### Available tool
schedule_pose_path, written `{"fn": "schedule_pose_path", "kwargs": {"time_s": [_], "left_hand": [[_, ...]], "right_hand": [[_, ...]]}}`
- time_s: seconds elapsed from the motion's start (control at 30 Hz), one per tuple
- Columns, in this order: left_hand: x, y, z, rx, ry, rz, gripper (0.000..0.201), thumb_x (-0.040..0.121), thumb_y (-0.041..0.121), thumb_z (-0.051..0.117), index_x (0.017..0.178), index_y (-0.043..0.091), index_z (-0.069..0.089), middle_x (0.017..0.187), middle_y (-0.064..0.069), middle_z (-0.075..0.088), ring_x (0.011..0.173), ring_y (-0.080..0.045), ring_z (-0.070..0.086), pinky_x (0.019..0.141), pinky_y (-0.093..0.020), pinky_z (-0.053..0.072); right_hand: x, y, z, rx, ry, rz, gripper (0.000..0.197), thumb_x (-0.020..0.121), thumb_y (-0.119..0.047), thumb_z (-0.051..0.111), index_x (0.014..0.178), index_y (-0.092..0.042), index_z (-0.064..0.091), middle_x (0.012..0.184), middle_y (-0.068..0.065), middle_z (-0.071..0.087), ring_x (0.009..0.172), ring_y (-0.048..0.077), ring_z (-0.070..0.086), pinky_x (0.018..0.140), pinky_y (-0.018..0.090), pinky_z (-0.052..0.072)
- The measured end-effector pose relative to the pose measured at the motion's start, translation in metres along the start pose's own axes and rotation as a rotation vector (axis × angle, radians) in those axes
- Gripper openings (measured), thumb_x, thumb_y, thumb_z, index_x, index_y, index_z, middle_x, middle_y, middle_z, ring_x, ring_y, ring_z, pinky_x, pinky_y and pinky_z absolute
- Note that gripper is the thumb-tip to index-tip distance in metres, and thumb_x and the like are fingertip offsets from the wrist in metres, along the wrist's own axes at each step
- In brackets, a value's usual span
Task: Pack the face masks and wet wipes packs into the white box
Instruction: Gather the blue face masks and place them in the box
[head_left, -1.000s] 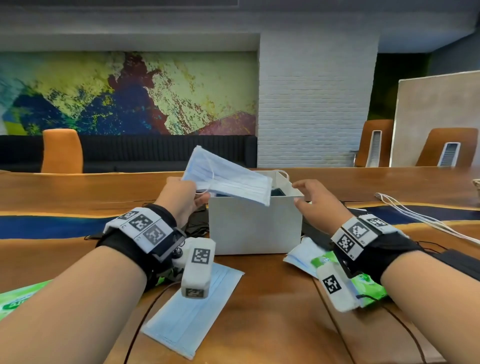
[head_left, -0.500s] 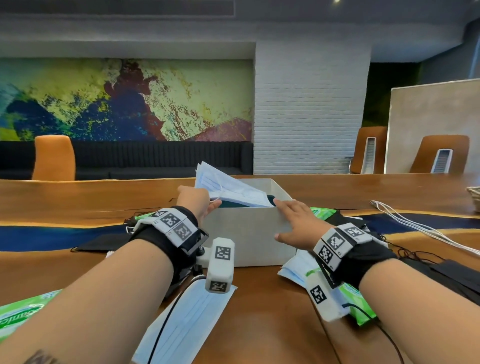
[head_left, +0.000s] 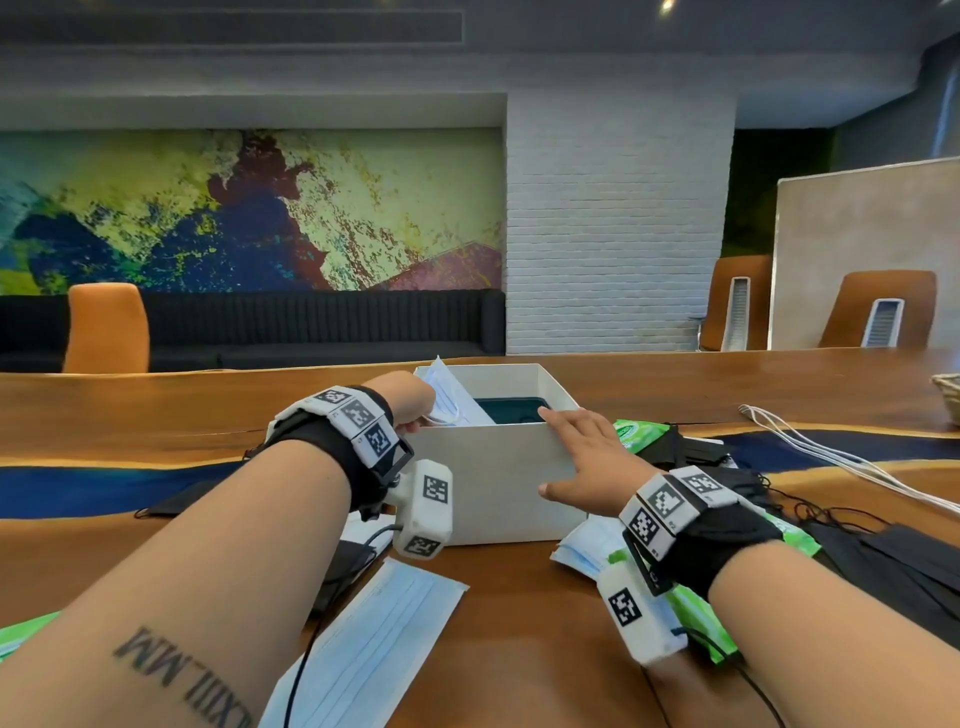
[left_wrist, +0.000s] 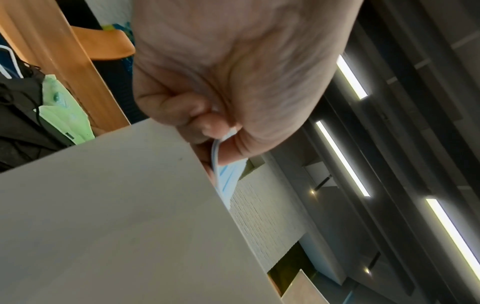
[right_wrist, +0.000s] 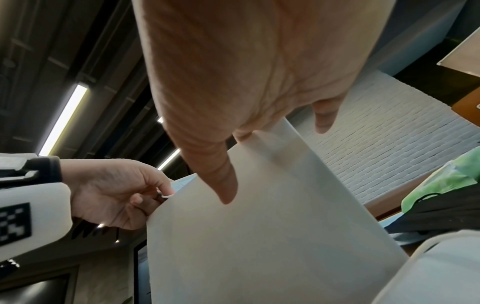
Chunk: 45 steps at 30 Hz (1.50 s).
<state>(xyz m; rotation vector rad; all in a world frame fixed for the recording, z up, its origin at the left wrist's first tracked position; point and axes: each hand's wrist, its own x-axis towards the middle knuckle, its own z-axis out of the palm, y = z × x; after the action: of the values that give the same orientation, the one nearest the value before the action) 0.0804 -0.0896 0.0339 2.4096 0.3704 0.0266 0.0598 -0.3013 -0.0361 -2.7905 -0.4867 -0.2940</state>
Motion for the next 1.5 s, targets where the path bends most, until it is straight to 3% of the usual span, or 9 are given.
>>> {"fn": "schedule_pose_path", "kwargs": {"time_s": [0.17, 0.4, 0.5, 0.63, 0.7, 0.83, 1.0, 1.23, 1.5], "left_hand": [[-0.001, 0.002, -0.004, 0.06, -0.052, 0.021, 0.032, 0.097, 0.009, 0.043, 0.126, -0.001, 0.05, 0.089, -0.007, 0.049, 0.054, -0.011, 0.031, 0.048, -0.018, 0.026], [-0.013, 0.001, -0.008, 0.243, 0.0, 0.073, 0.02, 0.1, 0.02, 0.045, 0.112, 0.005, 0.046, 0.075, -0.008, 0.05, 0.053, -0.014, 0.04, 0.049, -0.019, 0.035], [-0.015, -0.002, -0.005, 0.426, 0.019, 0.122, 0.028, 0.102, 0.017, 0.035, 0.118, 0.002, 0.053, 0.099, -0.012, 0.061, 0.08, -0.022, 0.055, 0.075, -0.027, 0.048], [-0.019, -0.006, -0.001, 0.451, 0.025, 0.161, 0.039, 0.104, 0.019, 0.029, 0.136, 0.001, 0.042, 0.138, -0.015, 0.05, 0.127, -0.027, 0.049, 0.107, -0.032, 0.037], [-0.015, -0.012, -0.001, 0.407, 0.007, 0.172, 0.041, 0.104, 0.025, 0.029, 0.137, 0.003, 0.041, 0.13, -0.015, 0.055, 0.119, -0.027, 0.055, 0.1, -0.032, 0.043], [-0.006, -0.027, 0.0, 0.182, -0.023, 0.15, 0.038, 0.098, 0.038, 0.042, 0.124, 0.012, 0.052, 0.087, -0.008, 0.059, 0.062, -0.017, 0.052, 0.046, -0.019, 0.039], [-0.021, -0.044, -0.014, -0.026, 0.002, 0.304, 0.021, 0.098, 0.031, 0.044, 0.118, 0.028, 0.052, 0.104, 0.001, 0.059, 0.085, -0.013, 0.059, 0.056, -0.02, 0.046], [-0.049, -0.072, -0.022, -0.135, -0.122, 0.123, 0.023, 0.096, 0.029, 0.053, 0.112, 0.014, 0.056, 0.102, -0.01, 0.061, 0.083, -0.02, 0.06, 0.062, -0.025, 0.052], [-0.06, -0.104, 0.013, 0.08, -0.434, -0.097, 0.039, 0.094, 0.029, 0.057, 0.123, 0.004, 0.051, 0.106, -0.015, 0.061, 0.086, -0.023, 0.065, 0.071, -0.031, 0.058]], "right_hand": [[0.0, -0.002, 0.001, 0.012, 0.008, 0.007, 0.09, 0.085, -0.042, 0.061, 0.151, -0.031, 0.001, 0.153, -0.006, 0.011, 0.144, 0.017, -0.003, 0.117, 0.036, 0.008], [0.002, 0.002, 0.004, 0.036, 0.024, 0.005, 0.089, 0.084, -0.04, 0.062, 0.15, -0.032, 0.002, 0.151, -0.007, 0.013, 0.143, 0.015, -0.002, 0.116, 0.037, 0.013], [0.002, 0.002, 0.005, 0.035, 0.031, 0.01, 0.09, 0.084, -0.041, 0.062, 0.15, -0.032, 0.002, 0.151, -0.006, 0.013, 0.143, 0.015, -0.002, 0.116, 0.037, 0.013], [0.001, 0.0, 0.004, 0.032, 0.034, 0.012, 0.089, 0.084, -0.04, 0.062, 0.15, -0.031, 0.003, 0.151, -0.006, 0.013, 0.143, 0.016, -0.002, 0.116, 0.036, 0.013], [0.002, 0.0, 0.004, 0.04, 0.033, 0.013, 0.088, 0.085, -0.04, 0.062, 0.15, -0.032, 0.003, 0.151, -0.006, 0.013, 0.143, 0.015, -0.002, 0.116, 0.036, 0.013], [0.002, 0.003, 0.005, 0.041, 0.034, 0.004, 0.087, 0.085, -0.04, 0.061, 0.15, -0.031, 0.004, 0.151, -0.007, 0.013, 0.143, 0.015, -0.002, 0.116, 0.035, 0.012], [0.003, 0.005, 0.005, 0.044, 0.036, 0.008, 0.088, 0.085, -0.039, 0.062, 0.151, -0.031, 0.005, 0.152, -0.006, 0.013, 0.143, 0.015, -0.002, 0.116, 0.035, 0.012], [-0.001, 0.0, -0.006, 0.069, -0.047, 0.041, 0.084, 0.089, -0.039, 0.058, 0.152, -0.024, 0.004, 0.158, -0.004, 0.003, 0.146, 0.017, -0.005, 0.117, 0.034, 0.004], [-0.034, -0.014, -0.025, 0.05, -0.189, 0.072, 0.057, 0.087, -0.042, 0.061, 0.137, -0.029, 0.039, 0.142, -0.001, 0.028, 0.127, 0.019, 0.04, 0.106, 0.03, 0.034]]}}
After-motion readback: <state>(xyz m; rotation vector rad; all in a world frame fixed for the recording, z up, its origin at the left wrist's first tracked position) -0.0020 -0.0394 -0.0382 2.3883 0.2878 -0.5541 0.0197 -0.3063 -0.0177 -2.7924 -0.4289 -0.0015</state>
